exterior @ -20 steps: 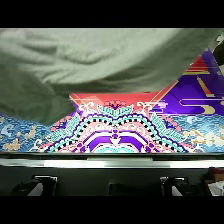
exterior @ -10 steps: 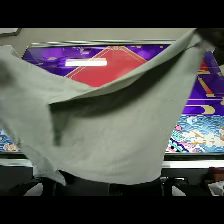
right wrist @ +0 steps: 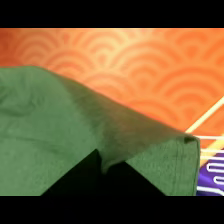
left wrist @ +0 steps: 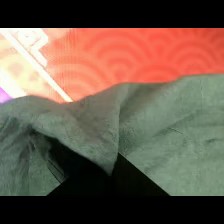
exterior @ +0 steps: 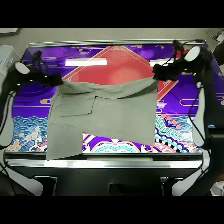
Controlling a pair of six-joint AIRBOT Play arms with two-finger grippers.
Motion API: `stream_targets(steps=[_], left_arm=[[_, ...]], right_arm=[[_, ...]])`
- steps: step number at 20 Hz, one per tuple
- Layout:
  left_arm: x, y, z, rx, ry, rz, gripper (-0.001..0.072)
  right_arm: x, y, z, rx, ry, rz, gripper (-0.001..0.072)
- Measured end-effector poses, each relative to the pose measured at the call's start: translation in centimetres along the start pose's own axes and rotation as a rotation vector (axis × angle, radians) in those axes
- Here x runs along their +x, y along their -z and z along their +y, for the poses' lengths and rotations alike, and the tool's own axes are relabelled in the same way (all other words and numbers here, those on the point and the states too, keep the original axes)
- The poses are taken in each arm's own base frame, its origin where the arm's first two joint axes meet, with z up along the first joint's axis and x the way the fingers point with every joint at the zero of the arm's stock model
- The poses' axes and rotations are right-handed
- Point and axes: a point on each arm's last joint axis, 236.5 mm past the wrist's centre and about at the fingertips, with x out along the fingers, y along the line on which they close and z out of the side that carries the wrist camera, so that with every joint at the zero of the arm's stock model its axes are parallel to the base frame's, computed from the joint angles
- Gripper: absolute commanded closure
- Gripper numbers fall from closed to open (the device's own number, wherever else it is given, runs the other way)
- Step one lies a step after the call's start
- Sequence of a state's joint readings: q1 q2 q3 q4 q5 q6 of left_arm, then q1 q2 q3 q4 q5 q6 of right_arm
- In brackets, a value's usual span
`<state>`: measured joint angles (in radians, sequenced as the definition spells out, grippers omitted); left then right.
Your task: Fold the clothes and pants, and hang the long-sleeved shirts on hangers.
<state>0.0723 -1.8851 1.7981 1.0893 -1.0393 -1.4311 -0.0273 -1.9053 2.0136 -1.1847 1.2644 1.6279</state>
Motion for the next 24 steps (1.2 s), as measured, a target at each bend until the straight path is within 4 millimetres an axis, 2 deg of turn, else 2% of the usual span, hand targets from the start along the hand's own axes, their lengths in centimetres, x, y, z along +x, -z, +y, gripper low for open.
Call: stream_targets(steps=[1, 2, 3, 4, 5, 7, 9, 10, 12, 15, 17, 20, 22, 24], left_arm=[[1.7, 0.3, 0.4, -0.012, 0.005, 0.005, 0.0663], [2.8, 0.5, 0.6, -0.017, 0.007, 0.006, 0.0593], [3.5, 0.3, 0.6, -0.020, 0.012, 0.001, 0.0449], [3.8, 0.1, 0.5, -0.021, 0.019, -0.004, 0.0283], [3.6, -0.4, 0.4, -0.016, 0.024, -0.009, 0.0171], [1.9, -2.1, -0.1, 0.001, 0.038, -0.028, 0.0144], [-0.9, -3.5, -0.3, 0.001, 0.051, -0.039, 0.0145], [-2.8, -4.0, -0.1, -0.012, 0.052, -0.043, 0.0145], [-6.3, -3.8, 0.9, -0.060, 0.033, -0.028, 0.0147], [-10.5, -1.5, 2.9, -0.137, -0.008, 0.039, 0.0165], [-12.3, 0.3, 3.8, -0.165, -0.032, 0.089, 0.0165], [-13.9, 2.1, 4.2, -0.189, -0.048, 0.141, 0.0165], [-14.3, 2.8, 4.2, -0.194, -0.050, 0.159, 0.0165], [-14.5, 3.1, 3.9, -0.192, -0.049, 0.173, 0.0165]], right_arm=[[1.8, 0.0, -0.8, 0.008, 0.007, 0.007, 0.0682], [3.2, 0.0, -1.5, 0.016, 0.010, 0.007, 0.0673], [4.0, -0.1, -1.9, 0.018, 0.013, 0.006, 0.0567], [4.3, -0.2, -2.2, 0.022, 0.015, 0.001, 0.0378], [4.2, -0.5, -2.5, 0.026, 0.017, -0.009, 0.0288], [2.6, -1.4, -3.2, 0.027, 0.024, -0.039, 0.0236], [-0.4, -2.0, -4.2, 0.018, 0.033, -0.060, 0.0227], [-1.9, -1.8, -4.8, 0.007, 0.039, -0.055, 0.0229], [-4.8, -0.2, -6.5, -0.012, 0.032, 0.005, 0.0232], [-7.0, 4.0, -8.3, 0.039, -0.067, 0.134, 0.0232], [-7.6, 7.9, -8.6, 0.086, -0.155, 0.213, 0.0232], [-7.3, 15.6, -8.0, 0.158, -0.262, 0.315, 0.0232], [-6.5, 20.6, -7.4, 0.198, -0.302, 0.355, 0.0232], [-5.7, 24.9, -6.9, 0.229, -0.323, 0.380, 0.0232]])
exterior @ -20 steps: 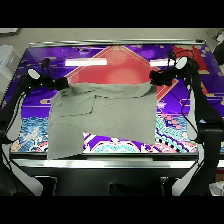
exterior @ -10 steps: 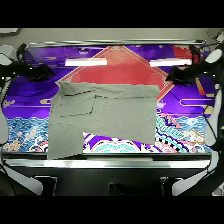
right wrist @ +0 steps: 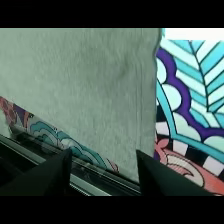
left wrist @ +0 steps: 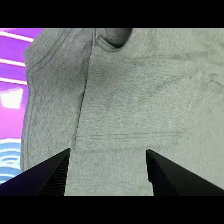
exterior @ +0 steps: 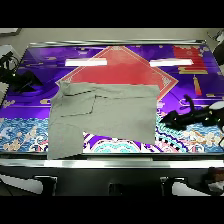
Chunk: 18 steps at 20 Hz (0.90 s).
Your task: Fold the clothes and pants, and hang the long-sleeved shirts on hangers.
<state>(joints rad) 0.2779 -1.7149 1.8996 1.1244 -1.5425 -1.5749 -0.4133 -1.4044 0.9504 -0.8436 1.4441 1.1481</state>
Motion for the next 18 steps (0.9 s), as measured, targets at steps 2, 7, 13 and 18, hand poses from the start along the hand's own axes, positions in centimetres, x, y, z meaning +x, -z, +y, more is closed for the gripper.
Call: stream_targets(steps=[2, 7, 13, 18], left_arm=[[0.1, 0.3, -0.2, 0.005, 0.001, 0.009, 0.0165], [0.2, 0.8, -0.9, 0.018, 0.003, 0.025, 0.0165], [0.3, 0.9, -1.3, 0.023, 0.013, 0.031, 0.0165], [0.3, 0.9, -1.5, 0.023, 0.021, 0.031, 0.0165]], right_arm=[[1.8, 3.1, -0.8, 0.023, -0.011, 0.029, 0.0232], [4.6, 7.8, -2.3, 0.062, -0.017, 0.082, 0.0233], [5.4, 7.7, -3.3, 0.061, 0.009, 0.041, 0.0236], [5.6, 6.0, -3.5, 0.069, 0.013, -0.034, 0.0288]])
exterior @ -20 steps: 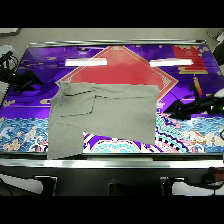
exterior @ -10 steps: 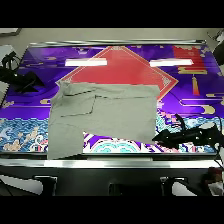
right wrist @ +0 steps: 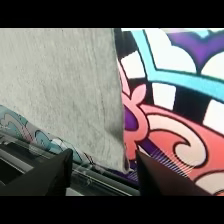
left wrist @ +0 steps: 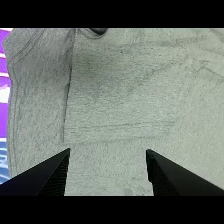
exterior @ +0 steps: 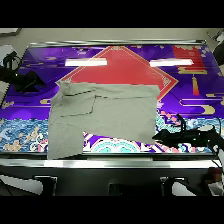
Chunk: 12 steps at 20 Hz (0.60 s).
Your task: Fold the clothes and pants, and hang the long-sleeved shirts on hangers.
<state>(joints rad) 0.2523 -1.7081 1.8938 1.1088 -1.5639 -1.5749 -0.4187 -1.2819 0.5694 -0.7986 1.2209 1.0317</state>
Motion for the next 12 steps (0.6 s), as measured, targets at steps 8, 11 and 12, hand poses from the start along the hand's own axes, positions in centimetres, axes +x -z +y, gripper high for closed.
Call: stream_targets(steps=[8, 11, 12], left_arm=[[0.0, 0.0, 0.0, 0.000, 0.002, 0.000, 0.0165], [0.0, 0.0, 0.0, 0.000, 0.002, -0.001, 0.0171], [-0.1, 0.0, 0.1, -0.002, 0.002, -0.002, 0.0175]], right_arm=[[2.4, 0.0, 1.3, -0.046, 0.047, 0.010, 0.0530], [2.8, -0.1, 1.0, -0.050, 0.074, 0.003, 0.0681], [2.9, -0.2, 1.1, -0.051, 0.072, 0.003, 0.0681]])
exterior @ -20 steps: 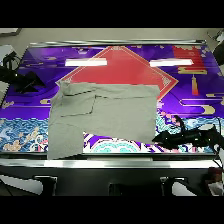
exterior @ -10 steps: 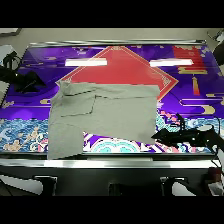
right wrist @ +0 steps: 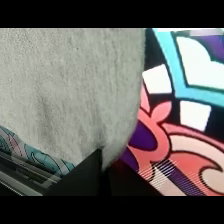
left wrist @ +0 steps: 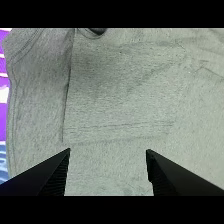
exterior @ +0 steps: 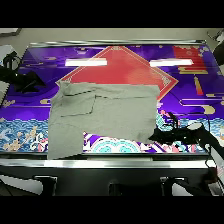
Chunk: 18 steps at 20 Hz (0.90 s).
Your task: Fold the clothes and pants, and hang the long-sleeved shirts on hangers.
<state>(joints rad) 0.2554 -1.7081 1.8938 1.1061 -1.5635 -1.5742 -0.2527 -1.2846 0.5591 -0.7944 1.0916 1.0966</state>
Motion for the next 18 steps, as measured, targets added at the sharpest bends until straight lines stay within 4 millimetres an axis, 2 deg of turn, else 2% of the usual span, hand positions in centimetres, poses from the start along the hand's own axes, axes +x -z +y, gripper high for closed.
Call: stream_targets(steps=[2, 4, 7, 9, 12, 18], left_arm=[[-0.1, 0.0, 0.6, -0.004, -0.006, 0.000, 0.0245], [-0.1, 0.3, 2.4, -0.021, -0.031, 0.011, 0.0245], [0.8, 2.6, 6.3, -0.073, -0.048, 0.074, 0.0244], [1.9, 5.0, 8.4, -0.111, -0.015, 0.134, 0.0244], [4.1, 7.8, 10.3, -0.169, 0.056, 0.178, 0.0243], [8.6, 12.3, 12.1, -0.181, 0.116, 0.226, 0.0217]], right_arm=[[0.0, 0.1, 0.3, 0.001, -0.008, 0.002, 0.0681], [-0.4, 0.1, 1.0, -0.009, -0.022, -0.005, 0.0681], [-1.2, 0.2, 2.0, -0.029, -0.036, -0.024, 0.0681], [-1.7, 0.4, 2.7, -0.046, -0.045, -0.029, 0.0681], [-2.4, 0.7, 3.5, -0.063, -0.057, -0.034, 0.0681], [-2.9, 1.4, 4.3, -0.050, -0.073, -0.018, 0.0681]])
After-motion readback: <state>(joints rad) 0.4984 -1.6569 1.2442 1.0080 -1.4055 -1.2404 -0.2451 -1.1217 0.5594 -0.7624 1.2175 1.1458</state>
